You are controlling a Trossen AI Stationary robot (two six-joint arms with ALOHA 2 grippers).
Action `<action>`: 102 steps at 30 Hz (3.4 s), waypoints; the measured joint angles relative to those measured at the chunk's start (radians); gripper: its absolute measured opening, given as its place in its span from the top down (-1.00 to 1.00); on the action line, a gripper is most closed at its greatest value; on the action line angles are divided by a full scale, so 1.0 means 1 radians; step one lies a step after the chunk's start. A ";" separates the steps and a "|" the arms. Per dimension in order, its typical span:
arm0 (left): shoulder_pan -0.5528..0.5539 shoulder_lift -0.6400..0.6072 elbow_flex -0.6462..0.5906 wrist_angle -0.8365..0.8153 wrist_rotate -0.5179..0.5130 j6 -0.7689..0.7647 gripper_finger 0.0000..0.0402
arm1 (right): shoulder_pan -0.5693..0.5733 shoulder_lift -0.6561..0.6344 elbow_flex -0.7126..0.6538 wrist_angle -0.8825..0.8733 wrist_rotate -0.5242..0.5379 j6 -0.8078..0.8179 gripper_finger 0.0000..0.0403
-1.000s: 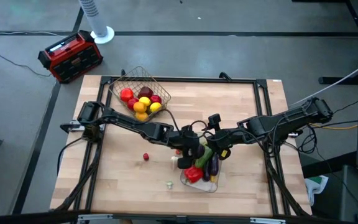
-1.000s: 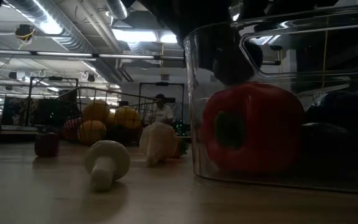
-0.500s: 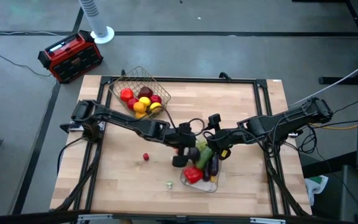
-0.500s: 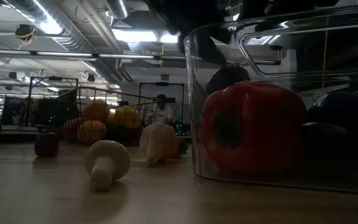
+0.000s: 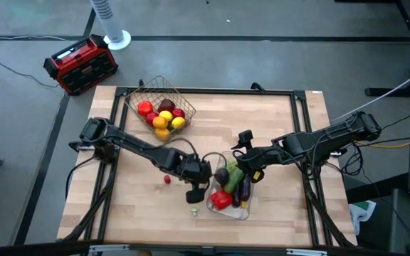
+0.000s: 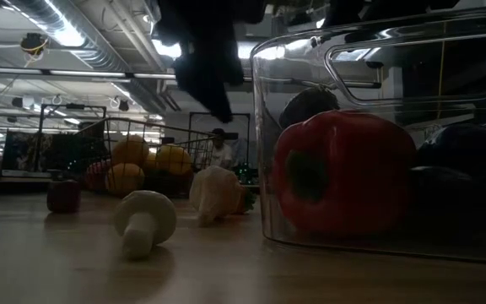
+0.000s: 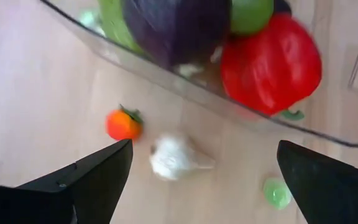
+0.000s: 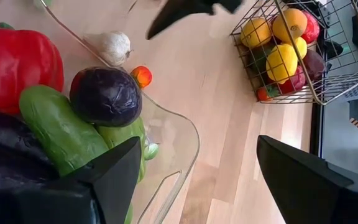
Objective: Sort produce into baskets
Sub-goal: Put the white garlic into the transparent bin
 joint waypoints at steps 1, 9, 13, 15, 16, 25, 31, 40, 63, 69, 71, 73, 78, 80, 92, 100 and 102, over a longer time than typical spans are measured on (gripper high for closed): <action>-0.010 0.012 0.000 -0.001 -0.004 -0.012 -0.95 | 0.000 0.000 0.000 0.000 0.000 0.000 -0.57; -0.044 0.094 0.000 -0.020 -0.124 -0.184 -0.95 | 0.000 0.000 0.000 0.000 0.000 0.000 -0.57; -0.044 0.127 0.000 -0.019 -0.144 -0.228 -0.95 | 0.000 0.000 0.000 0.000 -0.001 0.000 -0.57; -0.044 0.151 0.000 -0.019 -0.144 -0.239 -0.95 | 0.000 0.000 0.000 -0.002 -0.008 0.000 -0.57; -0.044 0.162 0.000 -0.021 -0.144 -0.245 -0.94 | 0.000 0.000 0.000 -0.001 -0.008 0.000 -0.57; -0.046 0.189 0.001 -0.013 -0.140 -0.246 -0.55 | 0.000 0.000 0.000 -0.002 -0.008 0.000 -0.57; -0.046 0.187 0.001 -0.029 -0.140 -0.243 -0.19 | 0.000 0.000 0.000 -0.002 -0.008 0.000 -0.57; -0.046 0.188 0.001 -0.044 -0.136 -0.242 0.22 | 0.000 0.000 0.000 -0.002 -0.008 0.000 -0.57; 0.022 -0.018 -0.002 0.017 -0.136 -0.212 0.19 | 0.000 0.000 0.000 -0.002 -0.008 0.000 -0.57; 0.052 -0.016 -0.001 0.258 -0.137 -0.100 0.17 | 0.000 0.000 0.000 -0.002 -0.008 0.000 -0.57; 0.055 -0.013 -0.001 0.319 -0.137 -0.042 0.17 | 0.000 0.000 0.000 -0.002 -0.008 0.000 -0.57; 0.059 -0.003 0.000 0.380 -0.138 0.017 0.17 | 0.000 0.000 0.000 -0.004 -0.007 0.003 -0.57; 0.074 0.012 0.001 0.429 -0.144 0.084 0.16 | 0.000 -0.063 0.000 -0.045 -0.025 0.054 -0.57; 0.083 0.023 0.001 0.425 -0.146 0.093 0.16 | 0.000 -0.103 0.000 -0.083 -0.038 0.086 -0.57; 0.138 0.078 0.000 0.447 -0.103 0.130 0.16 | 0.000 -0.433 -0.312 0.153 -0.040 0.179 -0.57; 0.165 0.079 -0.001 0.550 -0.100 0.113 0.16 | 0.000 -0.614 -0.564 0.396 -0.035 0.227 -0.57; 0.167 0.079 0.000 0.574 -0.101 0.103 0.16 | 0.000 -0.653 -0.612 0.438 -0.032 0.240 -0.57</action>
